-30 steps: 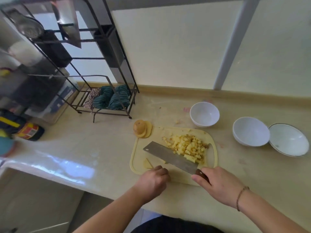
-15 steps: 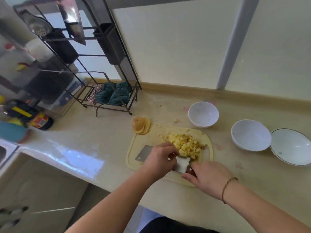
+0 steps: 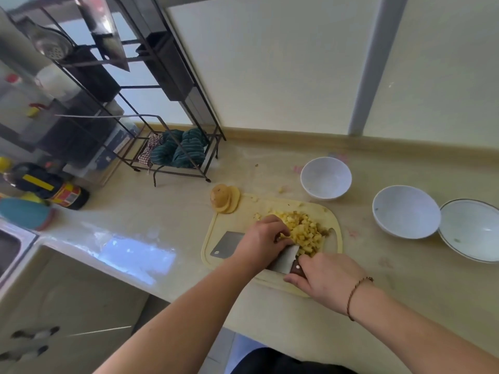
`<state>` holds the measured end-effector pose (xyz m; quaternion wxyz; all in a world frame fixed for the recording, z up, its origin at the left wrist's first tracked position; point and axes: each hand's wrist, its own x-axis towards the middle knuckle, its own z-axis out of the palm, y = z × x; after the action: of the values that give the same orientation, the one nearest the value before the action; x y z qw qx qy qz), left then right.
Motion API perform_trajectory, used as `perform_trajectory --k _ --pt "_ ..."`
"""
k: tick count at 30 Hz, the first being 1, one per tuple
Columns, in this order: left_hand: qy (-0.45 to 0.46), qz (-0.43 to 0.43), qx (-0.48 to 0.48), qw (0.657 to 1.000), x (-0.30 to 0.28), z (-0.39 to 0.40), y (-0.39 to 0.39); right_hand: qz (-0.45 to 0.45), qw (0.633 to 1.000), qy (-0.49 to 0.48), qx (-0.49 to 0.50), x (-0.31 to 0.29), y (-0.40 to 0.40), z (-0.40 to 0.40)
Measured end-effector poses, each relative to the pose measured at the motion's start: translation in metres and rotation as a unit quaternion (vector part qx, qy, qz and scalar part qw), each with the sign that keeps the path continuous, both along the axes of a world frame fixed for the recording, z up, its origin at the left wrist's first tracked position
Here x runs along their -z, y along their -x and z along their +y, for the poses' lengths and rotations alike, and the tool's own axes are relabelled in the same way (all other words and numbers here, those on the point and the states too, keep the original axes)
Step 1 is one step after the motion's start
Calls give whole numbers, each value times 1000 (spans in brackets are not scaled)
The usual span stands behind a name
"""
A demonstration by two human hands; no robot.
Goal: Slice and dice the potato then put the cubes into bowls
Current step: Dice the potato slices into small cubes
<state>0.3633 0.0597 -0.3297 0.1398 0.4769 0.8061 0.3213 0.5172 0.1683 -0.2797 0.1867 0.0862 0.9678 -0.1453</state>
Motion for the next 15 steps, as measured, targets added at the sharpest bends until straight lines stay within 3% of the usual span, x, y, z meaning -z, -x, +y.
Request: perform_trajectory --k 9,15 --pt "17 21 -27 999 -12 -19 20 7 1000 9 8 -5 -4 -2" --pt "109 -4 -20 994 -32 -41 31 15 1000 14 19 -9 -7 -5"
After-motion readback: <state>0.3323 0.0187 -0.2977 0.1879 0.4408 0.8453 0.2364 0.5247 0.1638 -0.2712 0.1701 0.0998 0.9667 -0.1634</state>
